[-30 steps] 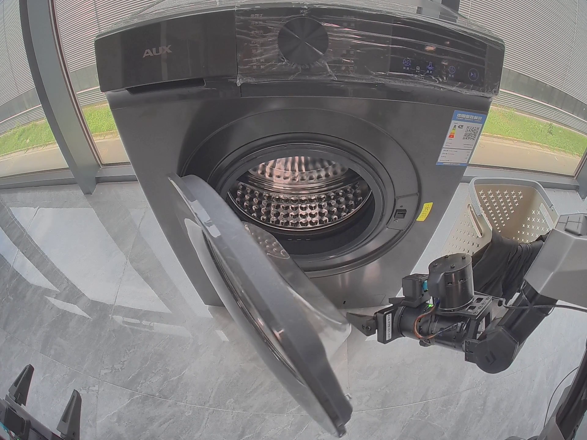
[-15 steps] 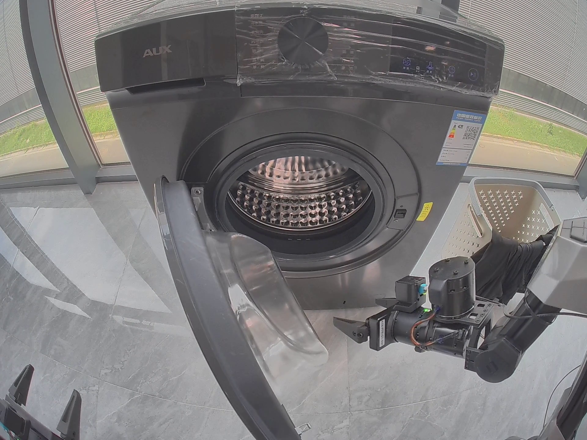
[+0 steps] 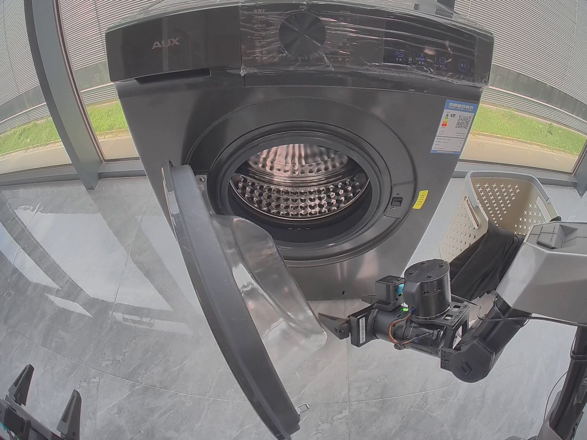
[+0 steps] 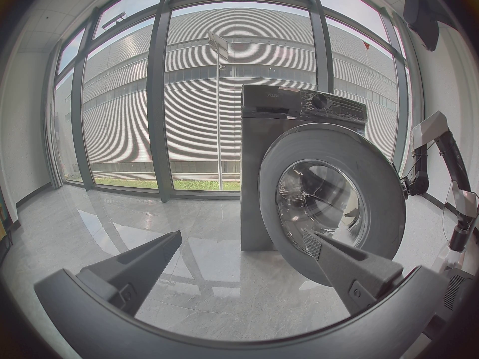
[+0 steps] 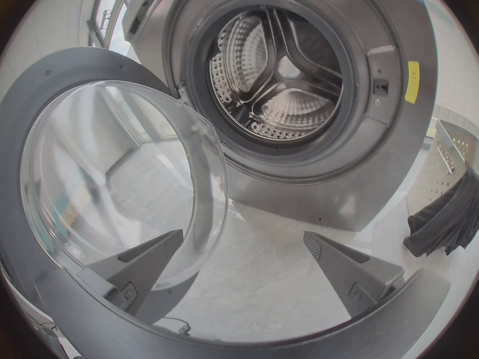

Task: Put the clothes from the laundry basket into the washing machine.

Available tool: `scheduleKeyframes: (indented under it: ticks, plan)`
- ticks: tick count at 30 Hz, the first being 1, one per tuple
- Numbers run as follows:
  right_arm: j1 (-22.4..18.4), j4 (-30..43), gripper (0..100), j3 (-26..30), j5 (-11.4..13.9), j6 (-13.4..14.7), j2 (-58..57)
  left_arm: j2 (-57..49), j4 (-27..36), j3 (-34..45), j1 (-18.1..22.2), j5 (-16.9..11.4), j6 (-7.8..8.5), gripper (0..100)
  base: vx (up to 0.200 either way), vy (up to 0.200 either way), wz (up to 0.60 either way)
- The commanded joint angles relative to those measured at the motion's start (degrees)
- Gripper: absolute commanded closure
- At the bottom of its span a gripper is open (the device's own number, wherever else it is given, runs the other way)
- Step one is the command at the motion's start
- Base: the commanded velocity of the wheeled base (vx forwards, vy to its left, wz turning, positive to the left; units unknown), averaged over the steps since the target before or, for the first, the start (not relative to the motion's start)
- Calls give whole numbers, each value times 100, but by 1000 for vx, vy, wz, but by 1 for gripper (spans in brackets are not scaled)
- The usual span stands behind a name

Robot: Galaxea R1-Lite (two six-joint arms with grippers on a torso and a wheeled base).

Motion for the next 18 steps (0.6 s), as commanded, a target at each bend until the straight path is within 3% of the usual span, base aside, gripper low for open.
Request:
scheduleKeyframes:
  ticks: [1, 11, 16, 18]
  plan:
    - [312, -209, 0, 56, 37, -1, 83, -104, 0, 101, 1, 0, -4, 0, 0, 0, 0]
    - [109, -261, 0, -173, 63, -1, 92, -104, 9, 101, 1, 0, -4, 0, 0, 0, 0]
    - [109, -261, 0, -454, 230, -1, 180, -95, 0, 101, 1, 0, -4, 0, -200, 0, 0]
    - [118, -244, 0, -559, 415, -1, 303, -104, 0, 101, 1, 0, -4, 0, -200, 0, 0]
